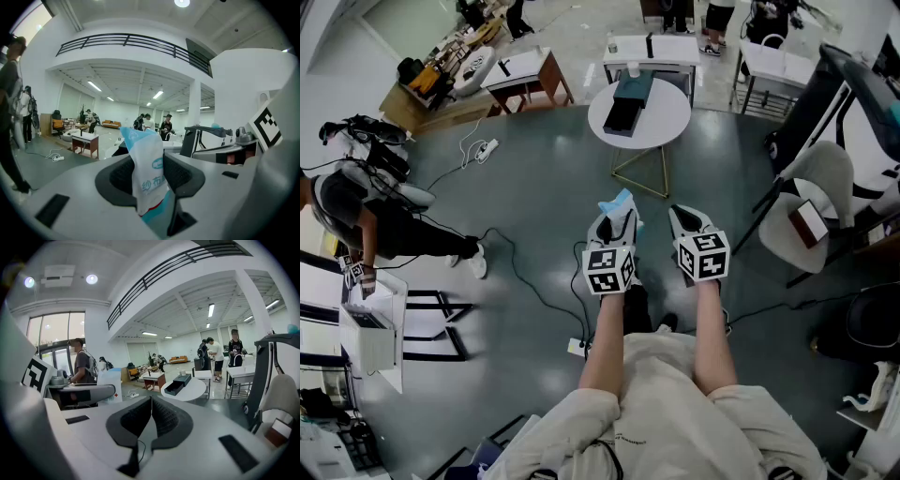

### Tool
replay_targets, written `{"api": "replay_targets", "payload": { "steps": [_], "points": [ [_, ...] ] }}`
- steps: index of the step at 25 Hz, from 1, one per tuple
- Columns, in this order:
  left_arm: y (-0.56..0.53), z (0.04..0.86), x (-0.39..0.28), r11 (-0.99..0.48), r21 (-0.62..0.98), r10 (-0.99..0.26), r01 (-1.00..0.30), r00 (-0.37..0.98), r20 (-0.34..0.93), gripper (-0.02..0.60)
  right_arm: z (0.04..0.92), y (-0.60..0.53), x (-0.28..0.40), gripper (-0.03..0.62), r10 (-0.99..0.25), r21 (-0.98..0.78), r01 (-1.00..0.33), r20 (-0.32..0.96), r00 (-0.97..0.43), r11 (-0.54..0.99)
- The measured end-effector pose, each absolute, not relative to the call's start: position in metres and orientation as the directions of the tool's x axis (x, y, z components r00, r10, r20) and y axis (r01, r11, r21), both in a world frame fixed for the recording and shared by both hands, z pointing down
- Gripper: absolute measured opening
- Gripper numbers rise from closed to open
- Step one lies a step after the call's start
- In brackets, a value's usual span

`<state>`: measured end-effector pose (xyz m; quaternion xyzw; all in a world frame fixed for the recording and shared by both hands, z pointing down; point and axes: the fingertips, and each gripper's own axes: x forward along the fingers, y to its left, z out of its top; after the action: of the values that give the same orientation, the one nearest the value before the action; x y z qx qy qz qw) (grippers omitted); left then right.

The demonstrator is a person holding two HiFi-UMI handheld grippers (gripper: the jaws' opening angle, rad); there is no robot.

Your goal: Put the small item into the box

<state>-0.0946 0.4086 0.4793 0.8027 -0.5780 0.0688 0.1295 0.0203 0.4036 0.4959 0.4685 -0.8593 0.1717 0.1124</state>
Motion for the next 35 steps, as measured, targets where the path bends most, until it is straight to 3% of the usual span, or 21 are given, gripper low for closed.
{"api": "replay_targets", "payload": {
  "steps": [11,21,35],
  "points": [
    [0.391,0.481,-0.092,-0.298,0.124,-0.913,-0.947,0.320,0.252,0.179,0.496,0.388,0.013,0.032,-0.766,-0.179,-0.839,0.344,-0.543,0.515],
    [0.355,0.492,-0.100,-0.280,0.137,-0.914,-0.950,0.308,0.265,0.179,0.492,0.352,0.015,0.032,-0.758,-0.428,-0.748,0.191,-0.624,0.508],
    [0.226,0.473,-0.116,-0.281,0.165,-0.921,-0.946,0.314,0.233,0.179,0.485,0.232,-0.003,0.032,-0.711,-0.463,-0.716,0.226,-0.666,0.523]
  ]
}}
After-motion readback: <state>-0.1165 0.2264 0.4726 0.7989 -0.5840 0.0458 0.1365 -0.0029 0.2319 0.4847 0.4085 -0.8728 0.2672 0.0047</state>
